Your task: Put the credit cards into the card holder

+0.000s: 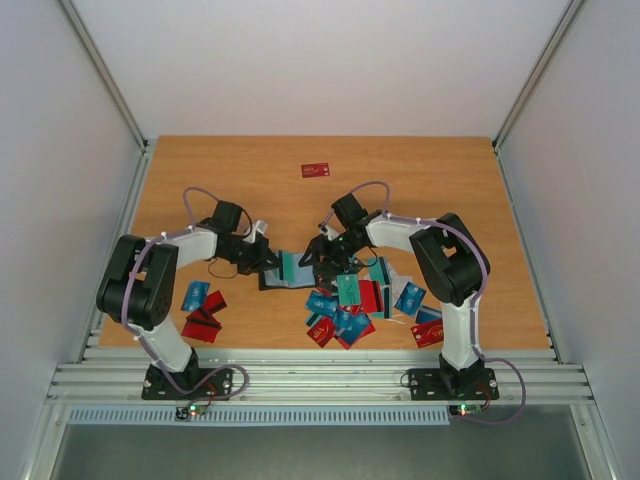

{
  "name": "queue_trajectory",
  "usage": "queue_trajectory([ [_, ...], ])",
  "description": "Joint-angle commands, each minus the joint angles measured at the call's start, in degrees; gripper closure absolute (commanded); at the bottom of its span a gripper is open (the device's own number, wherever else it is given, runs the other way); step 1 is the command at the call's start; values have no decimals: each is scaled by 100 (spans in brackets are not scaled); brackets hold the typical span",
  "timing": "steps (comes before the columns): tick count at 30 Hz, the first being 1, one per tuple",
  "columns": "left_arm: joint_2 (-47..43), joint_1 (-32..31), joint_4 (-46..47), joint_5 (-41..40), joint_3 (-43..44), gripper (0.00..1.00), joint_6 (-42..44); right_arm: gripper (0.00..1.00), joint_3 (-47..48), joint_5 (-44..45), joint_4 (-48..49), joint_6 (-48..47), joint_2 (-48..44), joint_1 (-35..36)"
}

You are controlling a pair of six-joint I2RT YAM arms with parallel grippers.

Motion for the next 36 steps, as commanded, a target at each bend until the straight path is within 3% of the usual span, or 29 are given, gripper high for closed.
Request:
queue_trajectory([
  [1,173,-3,-473,-230,333,100,367,43,-255,142,-2,152,160,-39],
  [13,216,-11,-437,-224,189,100,651,43,-201,142,49,214,197,-44],
  [24,10,-106,205,-72,-407,100,-44,43,-76,142,3,229,296,-46],
  [36,360,-201,966,59,-428,100,-591,43,-177,54,130,350,283,-39],
])
